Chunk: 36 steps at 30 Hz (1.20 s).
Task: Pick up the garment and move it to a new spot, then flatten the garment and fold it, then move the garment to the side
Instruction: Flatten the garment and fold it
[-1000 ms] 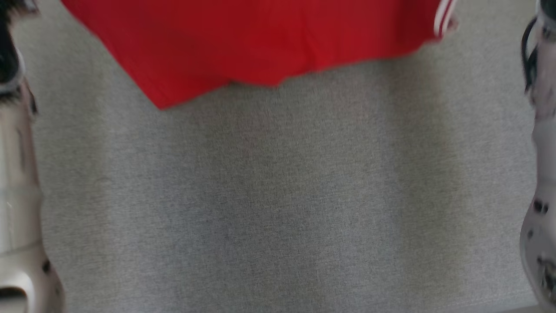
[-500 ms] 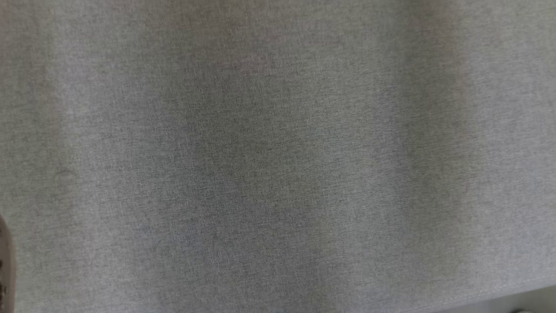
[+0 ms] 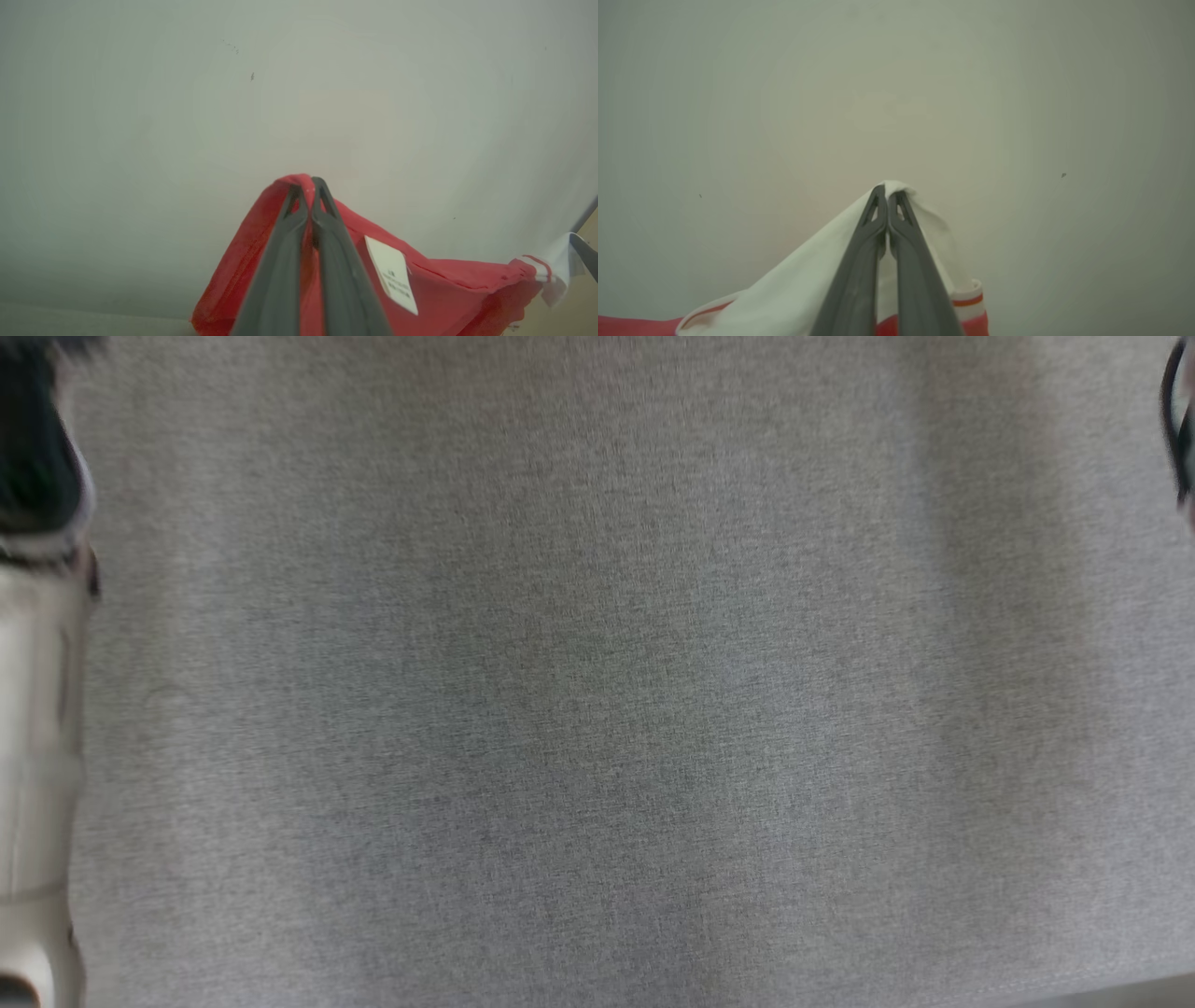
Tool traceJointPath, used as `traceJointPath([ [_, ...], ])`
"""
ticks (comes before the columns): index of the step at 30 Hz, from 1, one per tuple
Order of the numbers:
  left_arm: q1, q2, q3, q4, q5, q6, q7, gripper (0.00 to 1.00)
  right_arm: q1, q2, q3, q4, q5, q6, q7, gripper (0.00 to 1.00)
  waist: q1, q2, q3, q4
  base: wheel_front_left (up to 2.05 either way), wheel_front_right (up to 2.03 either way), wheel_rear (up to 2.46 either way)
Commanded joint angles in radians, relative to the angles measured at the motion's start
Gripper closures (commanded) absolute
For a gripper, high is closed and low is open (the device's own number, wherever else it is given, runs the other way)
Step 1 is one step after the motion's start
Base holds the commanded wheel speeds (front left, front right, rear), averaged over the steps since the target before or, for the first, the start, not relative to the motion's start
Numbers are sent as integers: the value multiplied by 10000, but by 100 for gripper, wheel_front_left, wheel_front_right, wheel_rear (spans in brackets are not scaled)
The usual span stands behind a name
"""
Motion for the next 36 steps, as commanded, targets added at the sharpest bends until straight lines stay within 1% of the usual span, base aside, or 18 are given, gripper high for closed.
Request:
traceJointPath([
  [1,377,189,-118,-90,-258,19,-43,100,370,-200,198,-149,244,-22,106,100,-1,-1,-333,63,0,0,0],
  [5,1416,494,-764,-353,-979,18,126,100,1495,-818,704,-752,950,-22,819,100,-1,-1,-954,93,0,0,0],
  [8,2328,671,-1159,-538,-1423,16,193,100,2529,-1154,854,-1134,1407,-22,1919,100,-1,-1,-1497,108,0,0,0],
  [11,3416,572,-1271,-552,-1695,16,122,100,3719,-1443,644,-1305,1626,-22,3126,100,-1,-1,-2075,182,0,0,0],
  [13,4078,463,-1318,-524,-1733,18,64,100,4456,-1488,403,-1492,1660,-21,3832,100,-1,-1,-2400,228,0,0,0],
  [17,5469,196,-1282,-427,-1791,50,-5,100,6069,-1219,-339,-1992,1430,-22,4894,100,-1,-1,-3053,219,0,0,0],
  [21,6663,-88,-1261,-570,-1716,145,-49,100,7658,-964,-1260,-2866,922,-22,5852,100,-1,-1,-3552,230,0,0,0],
  [27,8308,-377,-1223,-929,-1242,338,-79,100,9875,-432,-2717,-4461,-347,-22,7409,100,-1,-1,-4248,296,0,0,0],
  [31,9338,-627,-1191,-1252,-964,512,-76,100,11081,76,-3540,-5567,-1342,-22,8485,100,-1,-1,-4689,368,0,0,0],
  [34,9979,-805,-1194,-1453,-729,655,-76,100,11843,531,-3988,-6382,-1878,-22,9267,100,-1,-1,-4968,447,0,0,0],
  [36,10347,-899,-1155,-1493,-656,724,-75,100,12362,726,-4134,-6796,-2178,-22,9814,100,-1,-1,-5149,506,0,0,0],
])
